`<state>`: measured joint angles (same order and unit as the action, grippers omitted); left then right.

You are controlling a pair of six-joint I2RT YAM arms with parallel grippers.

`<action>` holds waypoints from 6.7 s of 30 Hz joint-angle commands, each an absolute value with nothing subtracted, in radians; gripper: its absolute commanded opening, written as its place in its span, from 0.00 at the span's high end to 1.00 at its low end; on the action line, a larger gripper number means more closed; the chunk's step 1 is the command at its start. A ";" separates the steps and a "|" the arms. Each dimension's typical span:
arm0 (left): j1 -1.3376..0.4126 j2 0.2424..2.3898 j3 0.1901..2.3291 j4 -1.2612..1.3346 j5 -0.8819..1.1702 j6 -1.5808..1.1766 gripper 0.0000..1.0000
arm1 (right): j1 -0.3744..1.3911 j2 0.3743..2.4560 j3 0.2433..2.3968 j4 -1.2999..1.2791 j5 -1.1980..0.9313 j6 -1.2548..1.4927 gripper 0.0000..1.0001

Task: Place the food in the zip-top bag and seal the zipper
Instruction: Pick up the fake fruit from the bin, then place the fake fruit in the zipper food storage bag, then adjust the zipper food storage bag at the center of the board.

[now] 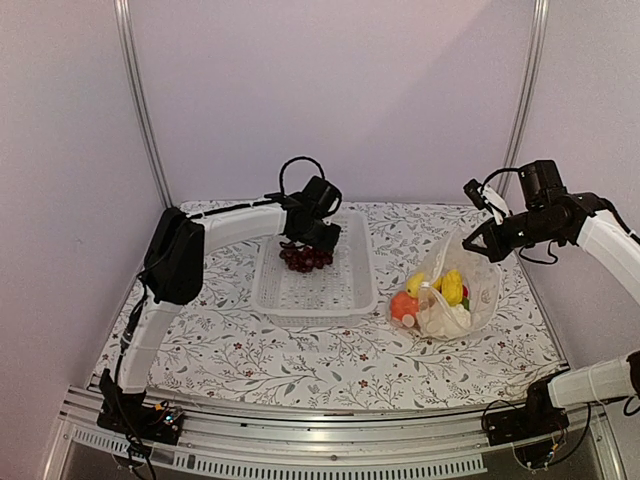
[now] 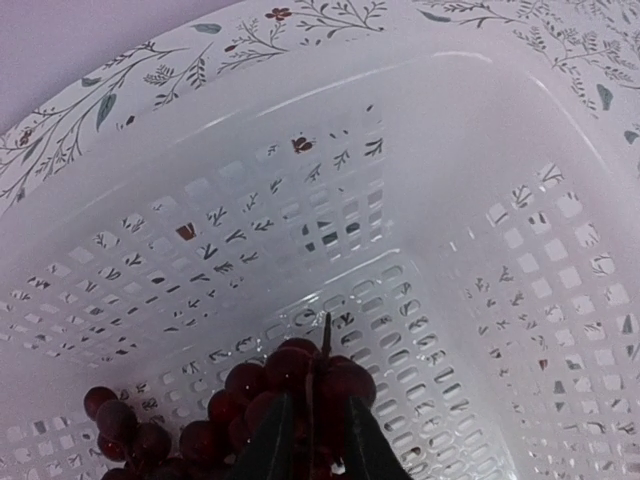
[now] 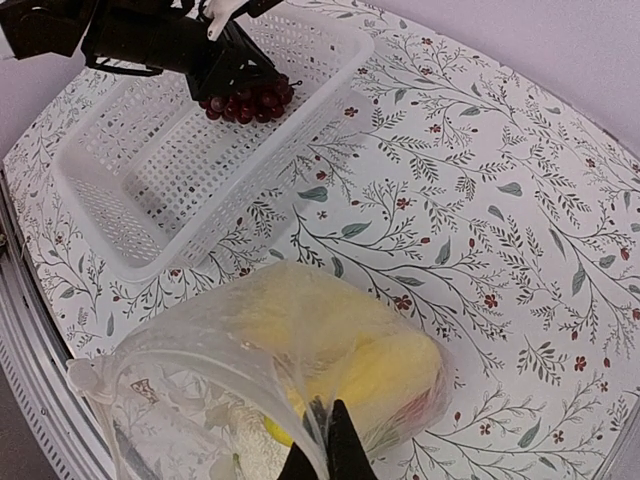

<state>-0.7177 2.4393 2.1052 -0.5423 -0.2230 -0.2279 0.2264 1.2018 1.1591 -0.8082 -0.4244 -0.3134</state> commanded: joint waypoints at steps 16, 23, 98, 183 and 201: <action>-0.755 2.249 2.039 -0.558 -0.180 -0.193 1.00 | 0.221 1.174 1.150 -0.792 -0.431 -0.311 1.00; -0.834 2.067 1.960 -0.520 -0.234 -0.172 1.00 | 0.220 1.184 1.157 -0.792 -0.427 -0.313 1.00; -1.228 2.066 1.771 0.220 0.028 -0.151 1.00 | 0.199 1.249 1.244 -0.875 -0.580 -0.273 1.00; -1.345 2.538 2.243 -0.291 -0.221 0.592 0.65 | 0.198 1.246 1.238 -0.919 -0.528 -0.293 1.00; -1.401 2.400 2.183 -0.218 -0.314 0.672 1.00 | 0.198 1.248 1.295 -0.941 -0.524 -0.298 1.00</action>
<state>-1.3777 2.5122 2.2040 -0.2390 -0.2871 0.6685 0.2016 1.2465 1.2335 -0.9279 -0.5171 -0.3027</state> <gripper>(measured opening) 0.005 0.005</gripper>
